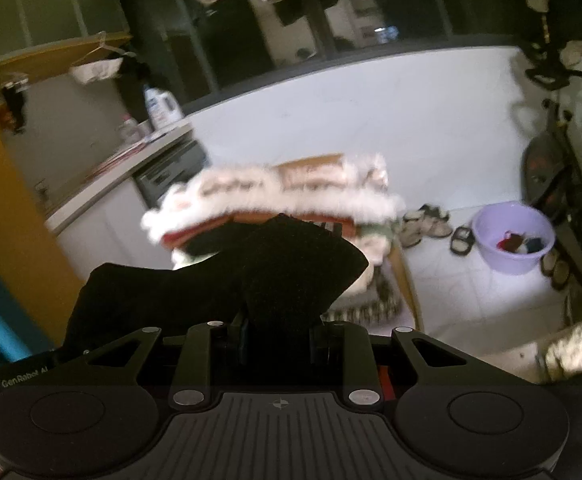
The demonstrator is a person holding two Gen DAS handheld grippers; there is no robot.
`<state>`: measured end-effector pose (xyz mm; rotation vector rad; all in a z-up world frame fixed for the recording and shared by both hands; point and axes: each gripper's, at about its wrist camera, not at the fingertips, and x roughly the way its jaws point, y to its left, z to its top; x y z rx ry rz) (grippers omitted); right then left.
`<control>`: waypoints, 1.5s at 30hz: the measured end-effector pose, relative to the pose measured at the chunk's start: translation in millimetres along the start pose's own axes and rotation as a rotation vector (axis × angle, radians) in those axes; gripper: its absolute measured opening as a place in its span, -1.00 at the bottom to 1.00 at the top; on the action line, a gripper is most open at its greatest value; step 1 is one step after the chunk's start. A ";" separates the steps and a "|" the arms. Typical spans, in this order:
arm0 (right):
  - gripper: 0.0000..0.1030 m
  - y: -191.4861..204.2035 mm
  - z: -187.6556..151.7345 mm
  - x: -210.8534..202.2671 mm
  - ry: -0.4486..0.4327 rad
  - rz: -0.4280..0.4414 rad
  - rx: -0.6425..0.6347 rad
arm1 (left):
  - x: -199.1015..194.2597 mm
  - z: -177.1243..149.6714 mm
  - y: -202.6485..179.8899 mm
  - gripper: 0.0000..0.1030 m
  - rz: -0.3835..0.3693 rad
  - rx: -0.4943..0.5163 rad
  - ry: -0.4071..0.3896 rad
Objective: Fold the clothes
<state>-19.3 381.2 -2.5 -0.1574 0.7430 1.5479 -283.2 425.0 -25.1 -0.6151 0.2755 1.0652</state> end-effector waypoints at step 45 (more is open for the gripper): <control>0.15 -61.4 218.0 411.5 0.141 -0.061 0.086 | 332.1 237.5 117.1 0.02 0.257 0.182 0.284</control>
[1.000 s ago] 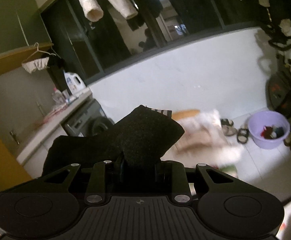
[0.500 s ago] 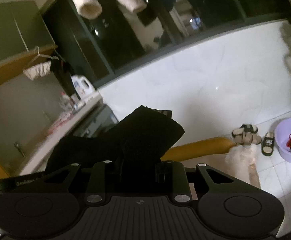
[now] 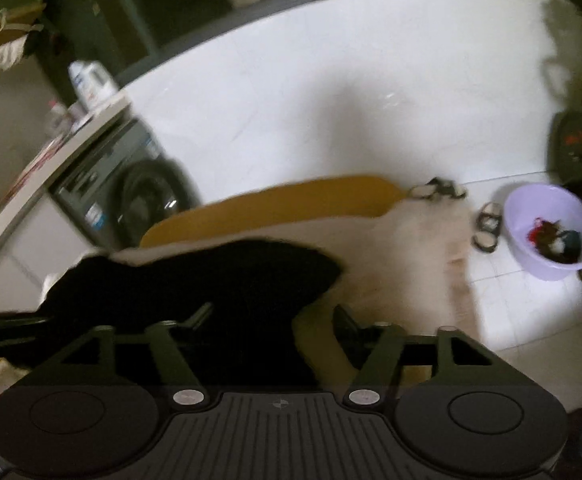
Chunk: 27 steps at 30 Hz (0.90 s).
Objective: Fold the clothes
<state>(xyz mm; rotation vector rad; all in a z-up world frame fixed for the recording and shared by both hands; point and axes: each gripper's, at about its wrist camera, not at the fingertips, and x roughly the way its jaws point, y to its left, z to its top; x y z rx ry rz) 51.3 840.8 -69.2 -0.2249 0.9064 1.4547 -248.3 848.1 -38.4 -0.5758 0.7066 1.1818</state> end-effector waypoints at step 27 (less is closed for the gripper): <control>0.47 3.2 -18.4 23.1 0.085 0.073 -0.190 | 3.7 -27.1 -23.7 0.34 0.045 0.025 -0.026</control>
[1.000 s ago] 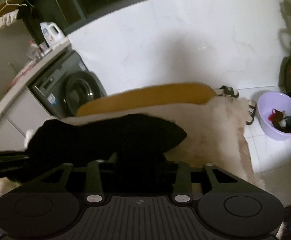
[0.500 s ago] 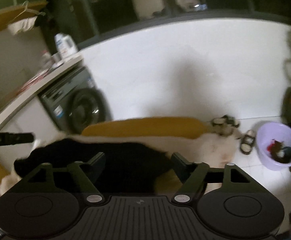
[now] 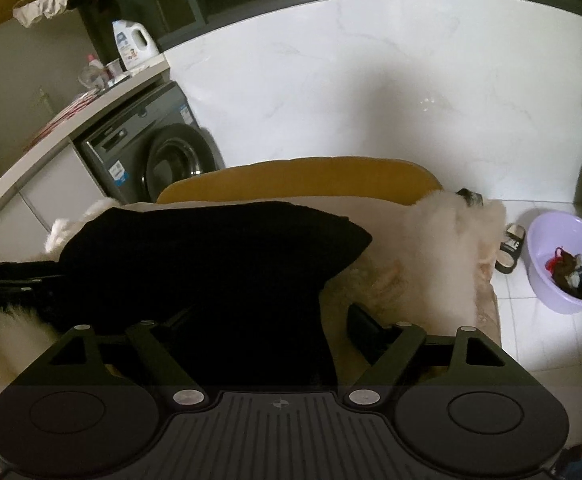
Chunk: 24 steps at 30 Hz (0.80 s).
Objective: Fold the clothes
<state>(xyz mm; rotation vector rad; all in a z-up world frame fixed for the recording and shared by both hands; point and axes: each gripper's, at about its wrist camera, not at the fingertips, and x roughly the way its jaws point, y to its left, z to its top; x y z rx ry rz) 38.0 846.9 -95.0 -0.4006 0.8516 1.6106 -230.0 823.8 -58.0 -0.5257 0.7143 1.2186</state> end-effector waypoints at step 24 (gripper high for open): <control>0.98 -4.4 16.1 -43.2 -0.076 -0.045 0.190 | -31.0 -4.3 7.6 0.99 0.034 -0.007 -0.064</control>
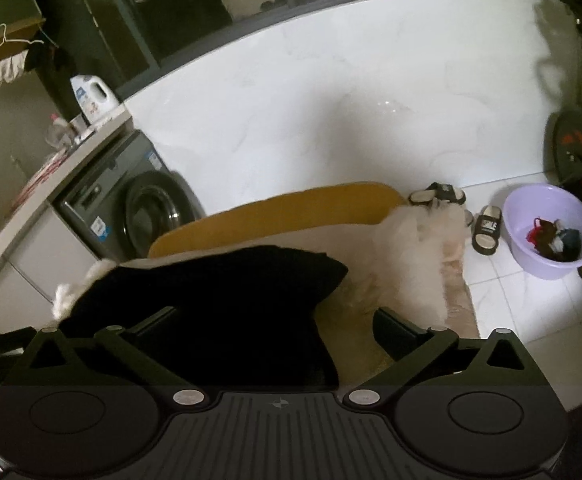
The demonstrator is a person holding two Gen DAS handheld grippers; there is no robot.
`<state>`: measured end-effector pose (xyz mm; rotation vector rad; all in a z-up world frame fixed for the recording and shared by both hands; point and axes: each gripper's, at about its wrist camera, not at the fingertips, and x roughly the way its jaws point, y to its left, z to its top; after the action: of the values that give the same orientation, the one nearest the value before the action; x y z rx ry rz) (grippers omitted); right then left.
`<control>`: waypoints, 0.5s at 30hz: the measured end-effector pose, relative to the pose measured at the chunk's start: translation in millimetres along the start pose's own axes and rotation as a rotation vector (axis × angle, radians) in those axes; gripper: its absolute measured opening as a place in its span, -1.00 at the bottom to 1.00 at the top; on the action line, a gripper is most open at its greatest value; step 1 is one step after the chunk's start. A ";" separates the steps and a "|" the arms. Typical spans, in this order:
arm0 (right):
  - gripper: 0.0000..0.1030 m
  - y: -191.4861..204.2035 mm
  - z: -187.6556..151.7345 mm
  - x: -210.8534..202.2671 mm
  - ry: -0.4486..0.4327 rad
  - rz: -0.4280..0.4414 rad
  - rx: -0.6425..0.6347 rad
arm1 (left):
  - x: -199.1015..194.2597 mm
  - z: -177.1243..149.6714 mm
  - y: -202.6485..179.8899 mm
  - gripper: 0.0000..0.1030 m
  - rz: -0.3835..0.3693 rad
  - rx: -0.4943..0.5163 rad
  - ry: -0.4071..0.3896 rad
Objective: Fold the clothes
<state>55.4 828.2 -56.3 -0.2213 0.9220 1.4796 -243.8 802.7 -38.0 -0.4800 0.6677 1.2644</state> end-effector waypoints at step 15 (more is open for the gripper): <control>0.98 36.3 -40.4 -73.6 -0.051 -0.083 -0.021 | -62.9 -31.7 9.7 0.99 -0.095 -0.026 -0.045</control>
<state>19.0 752.1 -21.1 -0.2330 0.8470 1.4129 -269.1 739.6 -17.0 -0.4978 0.5847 1.1916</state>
